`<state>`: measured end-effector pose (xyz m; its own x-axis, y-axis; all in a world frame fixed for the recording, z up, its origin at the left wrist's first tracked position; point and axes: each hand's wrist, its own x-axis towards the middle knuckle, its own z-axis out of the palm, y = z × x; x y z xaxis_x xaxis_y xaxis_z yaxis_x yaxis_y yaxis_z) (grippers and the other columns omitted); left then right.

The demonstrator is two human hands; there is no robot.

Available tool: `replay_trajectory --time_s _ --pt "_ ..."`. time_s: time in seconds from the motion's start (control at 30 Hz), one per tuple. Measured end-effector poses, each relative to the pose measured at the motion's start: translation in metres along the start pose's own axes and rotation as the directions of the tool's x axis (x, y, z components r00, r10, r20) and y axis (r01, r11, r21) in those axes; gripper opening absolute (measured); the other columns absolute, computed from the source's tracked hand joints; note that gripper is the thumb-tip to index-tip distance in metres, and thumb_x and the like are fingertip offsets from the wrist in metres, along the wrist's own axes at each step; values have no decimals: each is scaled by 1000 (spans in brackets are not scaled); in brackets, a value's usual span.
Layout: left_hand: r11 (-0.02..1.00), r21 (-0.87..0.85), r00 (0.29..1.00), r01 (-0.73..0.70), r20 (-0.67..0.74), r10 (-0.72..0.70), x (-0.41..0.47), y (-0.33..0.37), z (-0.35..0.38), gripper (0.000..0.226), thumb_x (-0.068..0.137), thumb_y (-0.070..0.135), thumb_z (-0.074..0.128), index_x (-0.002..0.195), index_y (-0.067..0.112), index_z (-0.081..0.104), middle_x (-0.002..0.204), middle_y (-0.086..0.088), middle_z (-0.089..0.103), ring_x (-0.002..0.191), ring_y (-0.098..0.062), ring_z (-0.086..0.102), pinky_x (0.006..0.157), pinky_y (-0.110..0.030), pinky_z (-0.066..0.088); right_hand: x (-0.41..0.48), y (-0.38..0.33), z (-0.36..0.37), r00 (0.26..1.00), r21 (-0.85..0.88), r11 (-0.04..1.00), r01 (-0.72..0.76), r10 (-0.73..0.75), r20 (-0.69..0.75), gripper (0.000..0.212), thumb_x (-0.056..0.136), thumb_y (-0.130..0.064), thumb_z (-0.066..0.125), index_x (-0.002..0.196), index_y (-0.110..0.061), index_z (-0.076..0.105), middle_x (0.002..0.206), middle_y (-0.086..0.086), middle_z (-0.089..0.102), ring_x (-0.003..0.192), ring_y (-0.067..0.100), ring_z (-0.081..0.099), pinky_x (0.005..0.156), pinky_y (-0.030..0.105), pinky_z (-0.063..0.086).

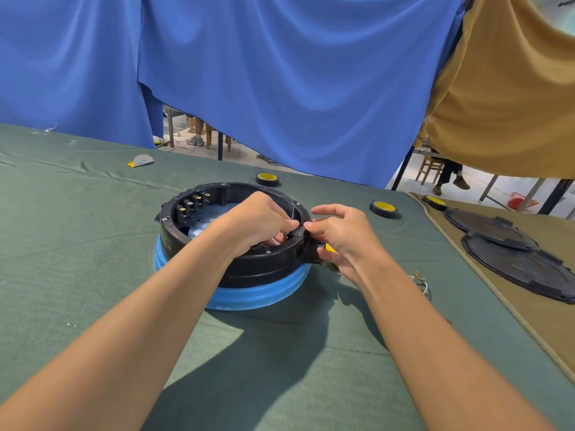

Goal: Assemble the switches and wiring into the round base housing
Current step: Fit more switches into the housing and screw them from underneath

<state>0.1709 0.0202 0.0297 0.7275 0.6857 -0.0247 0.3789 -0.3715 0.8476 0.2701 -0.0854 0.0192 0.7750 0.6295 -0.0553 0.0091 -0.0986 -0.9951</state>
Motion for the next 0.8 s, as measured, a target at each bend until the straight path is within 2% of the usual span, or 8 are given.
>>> replay_trajectory --time_s 0.13,0.23,0.37,0.5,0.63,0.7,0.8 --pt "1000 -4 1000 -9 -4 9 0 1 1 14 93 25 66 96 16 76 67 1 65 61 -12 56 58 -23 44 0 -1 0 999 20 1000 -23 23 31 31 86 1 63 110 -19 60 94 11 70 81 19 67 39 19 40" --pt "1000 -24 1000 0 -18 -1 0 1 2 15 94 22 64 96 12 76 67 -2 64 64 -15 57 63 -27 47 0 -1 -4 996 27 999 -26 23 85 30 87 -4 66 113 -16 59 93 9 70 80 16 66 42 19 43" --pt "999 -19 998 26 -56 -27 2 0 2 19 96 22 62 97 7 74 82 -12 69 69 -19 58 72 -30 50 0 0 -6 993 -23 1000 -12 14 114 37 81 -8 74 113 -19 59 88 4 73 77 15 69 50 24 45" --pt "1000 -12 999 23 -42 -24 2 0 2 20 94 24 65 94 6 75 86 -13 72 71 -20 60 62 -24 42 2 -1 -4 992 -17 999 -27 29 125 40 82 -4 73 114 -22 58 89 7 75 77 16 68 48 24 43" --pt "1000 11 1000 1 -18 -1 -2 0 0 18 92 26 68 91 11 77 83 -8 73 66 -16 57 62 -24 43 -2 -1 -1 992 -89 994 62 -51 118 33 87 -4 68 114 -21 60 99 7 67 86 18 64 49 20 45" --pt "1000 12 1000 -2 -15 2 -3 0 -1 16 90 27 70 91 13 78 75 -3 71 63 -14 55 54 -24 42 -4 -1 -4 989 -63 997 40 -30 147 28 88 -6 67 111 -19 62 104 9 67 88 18 65 49 20 47" --pt "999 38 1000 3 -21 -3 -2 0 -1 15 89 30 71 90 17 78 65 3 65 61 -12 53 41 -19 33 -5 -2 -10 986 21 1000 -19 15 168 29 86 -7 70 112 -17 61 99 8 71 82 13 67 51 21 50"
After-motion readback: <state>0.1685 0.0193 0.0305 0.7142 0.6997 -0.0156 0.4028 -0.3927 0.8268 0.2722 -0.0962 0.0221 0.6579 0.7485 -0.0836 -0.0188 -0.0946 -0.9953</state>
